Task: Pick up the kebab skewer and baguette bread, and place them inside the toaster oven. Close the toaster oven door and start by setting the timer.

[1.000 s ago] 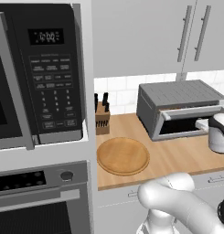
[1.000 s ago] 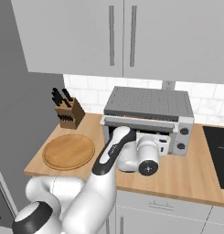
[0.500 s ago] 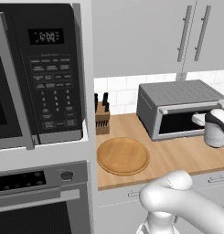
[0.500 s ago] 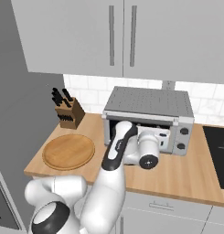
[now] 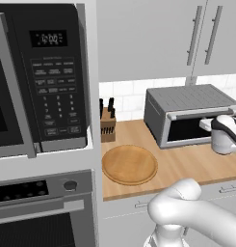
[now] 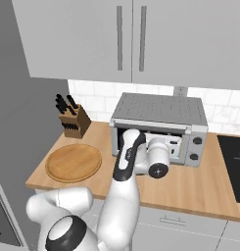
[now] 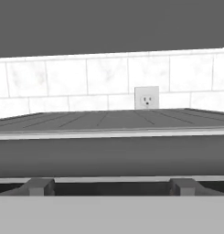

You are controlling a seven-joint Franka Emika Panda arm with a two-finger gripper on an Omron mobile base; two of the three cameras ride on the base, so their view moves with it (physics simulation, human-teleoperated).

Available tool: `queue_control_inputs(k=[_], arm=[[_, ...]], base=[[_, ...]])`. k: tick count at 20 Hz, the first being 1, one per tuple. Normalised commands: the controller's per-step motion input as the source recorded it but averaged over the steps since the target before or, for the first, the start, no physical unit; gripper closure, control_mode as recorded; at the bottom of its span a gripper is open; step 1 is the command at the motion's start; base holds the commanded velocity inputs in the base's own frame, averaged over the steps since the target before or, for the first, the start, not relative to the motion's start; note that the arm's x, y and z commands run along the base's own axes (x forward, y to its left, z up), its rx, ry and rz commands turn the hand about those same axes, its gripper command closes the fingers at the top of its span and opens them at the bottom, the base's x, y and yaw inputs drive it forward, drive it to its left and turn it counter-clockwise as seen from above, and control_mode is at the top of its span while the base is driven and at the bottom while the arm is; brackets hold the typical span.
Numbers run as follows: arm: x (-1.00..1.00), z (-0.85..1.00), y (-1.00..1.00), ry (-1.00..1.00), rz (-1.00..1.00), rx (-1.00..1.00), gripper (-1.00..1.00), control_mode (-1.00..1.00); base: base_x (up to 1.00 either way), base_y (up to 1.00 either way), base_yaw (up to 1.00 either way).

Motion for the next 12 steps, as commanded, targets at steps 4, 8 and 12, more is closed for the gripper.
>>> queue_control_inputs(k=[4,8,12], arm=[[0.23,-0.01,0.00,0.00,0.00,0.00,-1.00,-1.00],[0.19,-0.10,0.00,0.00,0.00,0.00,-1.00,-1.00],[0.04,-0.16,0.00,0.00,0.00,0.00,-1.00,-1.00]], base=[[0.00,0.00,0.00],[0.00,0.00,0.00],[0.00,0.00,0.00]])
